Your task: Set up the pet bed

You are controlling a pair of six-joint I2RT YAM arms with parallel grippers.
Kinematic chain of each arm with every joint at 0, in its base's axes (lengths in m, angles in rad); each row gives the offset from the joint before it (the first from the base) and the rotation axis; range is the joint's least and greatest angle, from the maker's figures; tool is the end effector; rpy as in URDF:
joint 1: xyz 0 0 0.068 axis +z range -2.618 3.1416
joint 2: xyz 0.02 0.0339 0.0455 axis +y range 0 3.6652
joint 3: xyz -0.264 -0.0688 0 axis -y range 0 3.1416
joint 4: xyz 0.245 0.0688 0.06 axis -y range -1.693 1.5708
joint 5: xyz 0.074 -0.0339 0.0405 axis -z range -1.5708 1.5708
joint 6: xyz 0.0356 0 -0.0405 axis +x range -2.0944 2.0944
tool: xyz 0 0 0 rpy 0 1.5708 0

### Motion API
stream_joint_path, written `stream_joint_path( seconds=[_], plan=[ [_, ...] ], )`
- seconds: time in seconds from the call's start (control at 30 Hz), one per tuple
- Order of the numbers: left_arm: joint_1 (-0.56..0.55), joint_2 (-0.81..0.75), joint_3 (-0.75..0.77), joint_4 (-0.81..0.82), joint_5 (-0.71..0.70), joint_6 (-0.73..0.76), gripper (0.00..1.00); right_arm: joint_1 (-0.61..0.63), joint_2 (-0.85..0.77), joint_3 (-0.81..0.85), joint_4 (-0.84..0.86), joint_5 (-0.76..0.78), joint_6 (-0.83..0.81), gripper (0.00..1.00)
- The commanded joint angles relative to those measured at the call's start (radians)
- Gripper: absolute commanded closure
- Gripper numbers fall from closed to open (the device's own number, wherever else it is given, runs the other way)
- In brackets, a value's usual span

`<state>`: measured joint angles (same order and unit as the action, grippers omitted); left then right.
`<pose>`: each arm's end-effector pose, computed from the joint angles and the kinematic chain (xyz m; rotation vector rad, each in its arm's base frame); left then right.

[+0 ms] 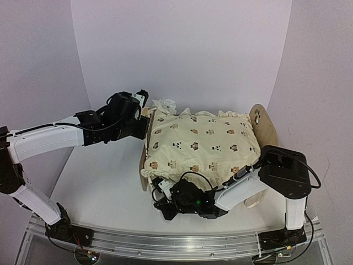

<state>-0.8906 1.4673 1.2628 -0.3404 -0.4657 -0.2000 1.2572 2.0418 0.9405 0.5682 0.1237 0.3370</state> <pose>0.2233 -0.2506 0.3302 0.4339 2.0110 -0.1823 0.1270 0.3775 0.1018 -0.9108 2.0138 0.8067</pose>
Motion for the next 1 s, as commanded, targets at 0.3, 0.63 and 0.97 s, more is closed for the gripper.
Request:
stream_joint_path(
  seconds=[0.3, 0.63, 0.97],
  plan=[
    [0.053, -0.124, 0.04, 0.041, -0.033, -0.045, 1.0, -0.022, 0.109, 0.121, -0.193, 0.086, 0.056, 1.0],
    [0.048, -0.331, -0.203, -0.047, 0.189, -0.237, 1.0, -0.023, 0.115, 0.171, -0.282, 0.052, 0.03, 0.88],
    [-0.008, -0.441, -0.424, -0.055, 0.423, -0.362, 0.98, -0.023, 0.002, 0.152, -0.363, 0.015, 0.0, 0.74]
  ],
)
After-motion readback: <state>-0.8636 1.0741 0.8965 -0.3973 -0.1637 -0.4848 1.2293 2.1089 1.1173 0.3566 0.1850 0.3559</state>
